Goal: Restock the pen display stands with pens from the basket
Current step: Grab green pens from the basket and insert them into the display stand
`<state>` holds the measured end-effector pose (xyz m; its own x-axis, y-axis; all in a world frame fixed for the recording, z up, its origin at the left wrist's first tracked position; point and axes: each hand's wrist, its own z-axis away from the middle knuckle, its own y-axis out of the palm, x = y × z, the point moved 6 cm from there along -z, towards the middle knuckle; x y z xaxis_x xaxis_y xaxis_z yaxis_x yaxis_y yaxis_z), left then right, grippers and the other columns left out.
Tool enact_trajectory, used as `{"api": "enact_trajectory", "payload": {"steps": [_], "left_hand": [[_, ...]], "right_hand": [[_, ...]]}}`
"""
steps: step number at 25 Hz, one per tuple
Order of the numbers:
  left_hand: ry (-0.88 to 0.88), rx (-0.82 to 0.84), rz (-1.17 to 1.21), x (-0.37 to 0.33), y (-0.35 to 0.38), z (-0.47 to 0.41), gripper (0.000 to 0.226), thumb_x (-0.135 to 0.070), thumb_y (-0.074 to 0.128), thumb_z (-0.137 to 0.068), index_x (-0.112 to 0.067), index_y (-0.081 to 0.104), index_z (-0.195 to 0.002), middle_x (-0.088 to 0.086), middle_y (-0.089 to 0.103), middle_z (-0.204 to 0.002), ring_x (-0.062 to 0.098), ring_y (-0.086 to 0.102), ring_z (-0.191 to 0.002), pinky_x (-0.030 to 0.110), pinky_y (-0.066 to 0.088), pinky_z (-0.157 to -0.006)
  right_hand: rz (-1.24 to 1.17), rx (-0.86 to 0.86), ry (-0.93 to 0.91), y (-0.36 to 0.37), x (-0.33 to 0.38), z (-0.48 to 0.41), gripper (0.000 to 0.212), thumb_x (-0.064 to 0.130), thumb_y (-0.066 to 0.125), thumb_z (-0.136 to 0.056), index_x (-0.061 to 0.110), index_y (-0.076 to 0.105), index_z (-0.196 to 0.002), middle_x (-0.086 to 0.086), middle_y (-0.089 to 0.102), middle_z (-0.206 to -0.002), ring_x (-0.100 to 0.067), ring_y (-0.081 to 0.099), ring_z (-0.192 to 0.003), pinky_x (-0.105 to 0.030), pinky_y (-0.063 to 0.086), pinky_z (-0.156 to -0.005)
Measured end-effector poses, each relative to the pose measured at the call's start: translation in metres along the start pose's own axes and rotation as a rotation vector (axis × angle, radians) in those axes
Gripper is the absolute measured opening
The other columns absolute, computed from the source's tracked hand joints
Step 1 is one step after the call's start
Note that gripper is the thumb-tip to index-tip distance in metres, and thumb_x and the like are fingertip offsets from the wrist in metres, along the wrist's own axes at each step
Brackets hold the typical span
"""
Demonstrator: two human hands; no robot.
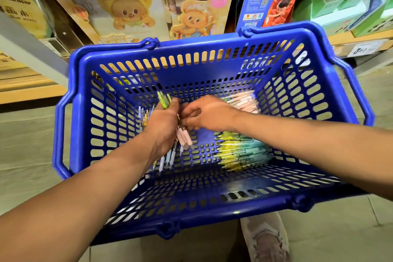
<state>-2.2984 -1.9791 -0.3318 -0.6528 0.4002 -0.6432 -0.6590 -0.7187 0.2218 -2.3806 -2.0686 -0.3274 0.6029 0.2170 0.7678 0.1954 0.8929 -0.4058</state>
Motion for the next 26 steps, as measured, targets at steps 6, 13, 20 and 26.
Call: {"api": "enact_trajectory", "payload": {"steps": [6, 13, 20, 26], "left_hand": [[0.004, -0.059, -0.049, -0.004, -0.017, 0.0, 0.015, -0.022, 0.048, -0.107, -0.008, 0.048, -0.115, 0.003, 0.053, -0.073, 0.017, 0.053, -0.06, 0.037, 0.051, -0.064], [-0.063, 0.018, -0.134, 0.0, -0.013, 0.003, 0.011, -0.015, 0.063, -0.098, -0.007, 0.057, -0.097, -0.002, 0.048, -0.058, 0.01, 0.042, -0.047, 0.026, 0.046, -0.046], [-0.095, -0.006, -0.181, 0.005, -0.012, 0.003, 0.044, -0.013, 0.062, -0.099, 0.008, 0.051, -0.136, -0.001, 0.054, -0.06, 0.01, 0.044, -0.046, 0.024, 0.046, -0.044], [-0.112, 0.031, -0.155, 0.008, -0.011, 0.002, 0.031, -0.014, 0.06, -0.1, 0.006, 0.062, -0.124, 0.002, 0.064, -0.065, 0.013, 0.053, -0.051, 0.027, 0.053, -0.051]], "right_hand": [[0.822, -0.037, 0.082, -0.054, -0.062, -0.017, 0.027, 0.01, 0.06, -0.098, 0.021, 0.068, -0.12, -0.003, 0.07, -0.116, -0.022, 0.068, -0.097, -0.035, 0.058, -0.085], [1.208, 0.088, 0.056, -0.069, -0.095, -0.02, 0.039, -0.003, 0.051, -0.091, 0.018, 0.064, -0.121, -0.008, 0.069, -0.112, -0.029, 0.067, -0.084, -0.036, 0.059, -0.068], [1.26, 0.209, -0.084, -0.064, -0.09, -0.018, 0.024, 0.006, 0.054, -0.095, 0.019, 0.063, -0.112, -0.002, 0.062, -0.117, -0.025, 0.064, -0.087, -0.036, 0.057, -0.071], [1.427, 0.171, -0.028, -0.053, -0.089, -0.012, 0.031, -0.003, 0.056, -0.095, 0.009, 0.057, -0.124, -0.007, 0.063, -0.099, -0.027, 0.064, -0.074, -0.036, 0.056, -0.062]]}}
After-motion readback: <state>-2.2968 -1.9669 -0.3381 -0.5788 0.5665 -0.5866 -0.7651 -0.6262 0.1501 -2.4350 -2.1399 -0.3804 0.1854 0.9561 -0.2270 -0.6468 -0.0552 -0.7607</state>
